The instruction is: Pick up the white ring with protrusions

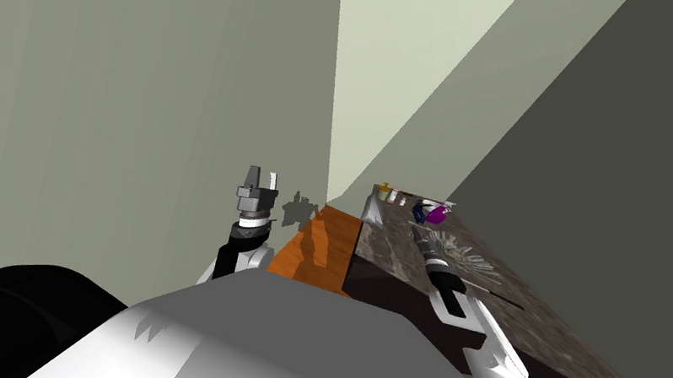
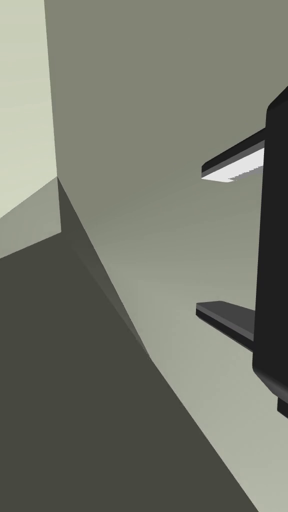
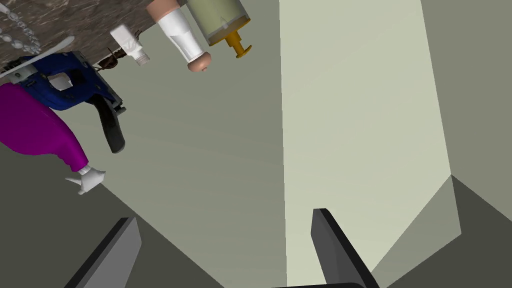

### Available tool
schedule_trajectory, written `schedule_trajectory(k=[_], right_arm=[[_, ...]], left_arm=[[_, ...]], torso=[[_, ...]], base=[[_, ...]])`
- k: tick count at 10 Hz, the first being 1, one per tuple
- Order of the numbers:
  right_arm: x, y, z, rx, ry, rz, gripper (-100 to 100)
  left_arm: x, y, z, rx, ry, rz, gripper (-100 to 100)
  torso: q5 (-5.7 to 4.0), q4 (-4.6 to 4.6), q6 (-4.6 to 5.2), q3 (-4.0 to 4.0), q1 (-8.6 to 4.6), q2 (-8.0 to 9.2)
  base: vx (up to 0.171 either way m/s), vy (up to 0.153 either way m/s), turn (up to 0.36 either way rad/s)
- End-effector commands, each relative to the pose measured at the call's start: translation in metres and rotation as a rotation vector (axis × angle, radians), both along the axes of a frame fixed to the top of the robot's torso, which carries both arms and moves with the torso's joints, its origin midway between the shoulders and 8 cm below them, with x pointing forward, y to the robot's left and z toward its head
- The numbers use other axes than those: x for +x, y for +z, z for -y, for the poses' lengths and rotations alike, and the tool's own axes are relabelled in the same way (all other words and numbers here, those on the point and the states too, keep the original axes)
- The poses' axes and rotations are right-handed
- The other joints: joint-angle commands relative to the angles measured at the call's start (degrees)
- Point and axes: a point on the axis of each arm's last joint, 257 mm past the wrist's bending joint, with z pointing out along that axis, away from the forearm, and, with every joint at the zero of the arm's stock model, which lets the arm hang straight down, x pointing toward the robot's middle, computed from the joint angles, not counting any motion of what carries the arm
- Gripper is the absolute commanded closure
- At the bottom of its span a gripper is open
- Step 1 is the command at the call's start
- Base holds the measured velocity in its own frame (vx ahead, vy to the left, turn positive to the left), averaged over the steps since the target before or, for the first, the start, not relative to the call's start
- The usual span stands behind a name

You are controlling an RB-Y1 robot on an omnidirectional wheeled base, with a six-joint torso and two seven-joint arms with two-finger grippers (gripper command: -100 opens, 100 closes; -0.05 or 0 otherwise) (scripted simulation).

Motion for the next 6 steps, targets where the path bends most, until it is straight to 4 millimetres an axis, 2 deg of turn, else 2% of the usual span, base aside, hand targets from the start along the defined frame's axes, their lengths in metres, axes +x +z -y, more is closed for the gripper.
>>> schedule_trajectory(k=[1, 2, 4, 5, 6], right_arm=[[-0.003, -0.020, 0.028, -0.063, -0.065, -0.069, -100], [-0.003, -0.023, 0.030, -0.061, -0.068, -0.075, -100], [-0.006, -0.044, 0.072, -0.157, -0.156, -0.166, -100], [-0.008, -0.050, 0.076, -0.160, -0.169, -0.182, -100], [-0.010, -0.056, 0.095, -0.210, -0.211, -0.221, -100]], left_arm=[[0.000, 0.000, 0.000, 0.000, 0.000, 0.000, 0], [0.000, 0.000, 0.000, 0.000, 0.000, 0.000, 0], [0.000, 0.000, 0.000, 0.000, 0.000, 0.000, 0], [0.000, 0.000, 0.000, 0.000, 0.000, 0.000, 0], [0.000, 0.000, 0.000, 0.000, 0.000, 0.000, 0]], torso=[[0.00, 0.00, 0.00, 0.00, 0.00, 0.00], [0.01, 0.00, 0.00, -0.02, 0.04, -0.04], [-0.02, 0.00, 0.00, -0.01, -0.08, -0.01], [0.02, 0.00, -0.01, -0.01, 0.11, -0.03], [0.02, 0.00, 0.01, 0.00, 0.03, 0.01]], base=[[0.050, 0.130, 0.042], [0.052, 0.098, 0.012], [0.044, 0.120, 0.055], [0.040, 0.118, 0.012], [0.057, 0.103, 0.026]])
